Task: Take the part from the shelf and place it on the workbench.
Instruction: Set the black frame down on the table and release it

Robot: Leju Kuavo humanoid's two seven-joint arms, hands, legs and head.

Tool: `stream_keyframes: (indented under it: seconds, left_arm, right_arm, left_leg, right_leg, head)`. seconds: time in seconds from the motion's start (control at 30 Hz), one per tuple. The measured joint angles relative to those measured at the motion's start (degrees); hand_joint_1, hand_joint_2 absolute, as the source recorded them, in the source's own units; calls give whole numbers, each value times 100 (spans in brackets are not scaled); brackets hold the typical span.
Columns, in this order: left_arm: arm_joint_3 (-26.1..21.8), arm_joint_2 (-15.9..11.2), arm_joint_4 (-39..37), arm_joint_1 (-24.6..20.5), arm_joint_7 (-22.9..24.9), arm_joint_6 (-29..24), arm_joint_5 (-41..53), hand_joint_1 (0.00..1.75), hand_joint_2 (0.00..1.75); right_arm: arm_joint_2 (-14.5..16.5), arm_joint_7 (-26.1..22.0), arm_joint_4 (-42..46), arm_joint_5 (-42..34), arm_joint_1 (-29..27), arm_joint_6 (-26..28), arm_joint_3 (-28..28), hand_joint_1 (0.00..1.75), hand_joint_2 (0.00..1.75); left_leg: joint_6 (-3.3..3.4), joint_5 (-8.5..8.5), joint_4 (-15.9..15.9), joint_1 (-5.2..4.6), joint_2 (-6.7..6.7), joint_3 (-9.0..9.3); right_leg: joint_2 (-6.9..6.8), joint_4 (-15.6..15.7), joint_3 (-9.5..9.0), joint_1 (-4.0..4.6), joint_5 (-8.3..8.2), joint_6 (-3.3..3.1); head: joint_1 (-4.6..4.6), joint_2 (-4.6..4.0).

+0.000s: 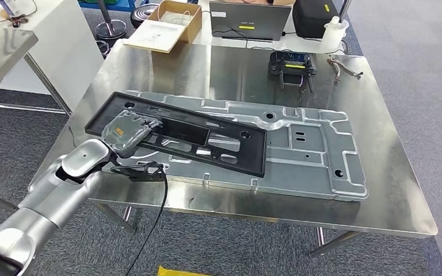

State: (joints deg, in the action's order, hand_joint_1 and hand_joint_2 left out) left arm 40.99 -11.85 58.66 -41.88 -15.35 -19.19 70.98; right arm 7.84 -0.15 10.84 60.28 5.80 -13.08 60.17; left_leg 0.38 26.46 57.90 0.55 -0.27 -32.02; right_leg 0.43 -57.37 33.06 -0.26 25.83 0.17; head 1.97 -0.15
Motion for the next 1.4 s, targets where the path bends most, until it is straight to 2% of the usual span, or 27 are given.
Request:
stream_keyframes:
  seconds: [0.4, 0.93, 1.07, 1.4]
  left_arm:
    - [177, 11, -29, -4, 83, -43, -36, 175, 175]
    - [187, -1, -83, -4, 151, -127, -76, 175, 175]
    - [187, -14, -111, -4, 156, -138, -91, 175, 175]
    - [187, -36, -131, -3, 154, -161, -137, 175, 175]
  right_arm:
    - [-16, 50, 0, -7, -13, -31, 0, 0, 0]
    - [-17, 70, 0, -7, 4, -38, 0, 0, 0]
    - [-17, 99, 0, -22, 2, -48, 0, 0, 0]
    - [-17, 102, 0, -28, 1, -67, 0, 0, 0]
  left_leg:
    - [-13, 24, 62, -1, 0, -35]
    - [-44, 217, 525, -1, -1, -297]
    - [-48, 332, 788, -1, -1, -439]
    - [-53, 797, 1813, -1, -1, -973]
  right_leg:
    - [1, -83, 47, -1, 32, -10]
    - [-1, -571, 328, -2, 235, -24]
    - [-1, -835, 474, -2, 355, -21]
    - [-3, -1866, 1016, -1, 824, -23]
  head:
    - [0, 0]
    - [0, 0]
    - [0, 0]
    - [0, 0]
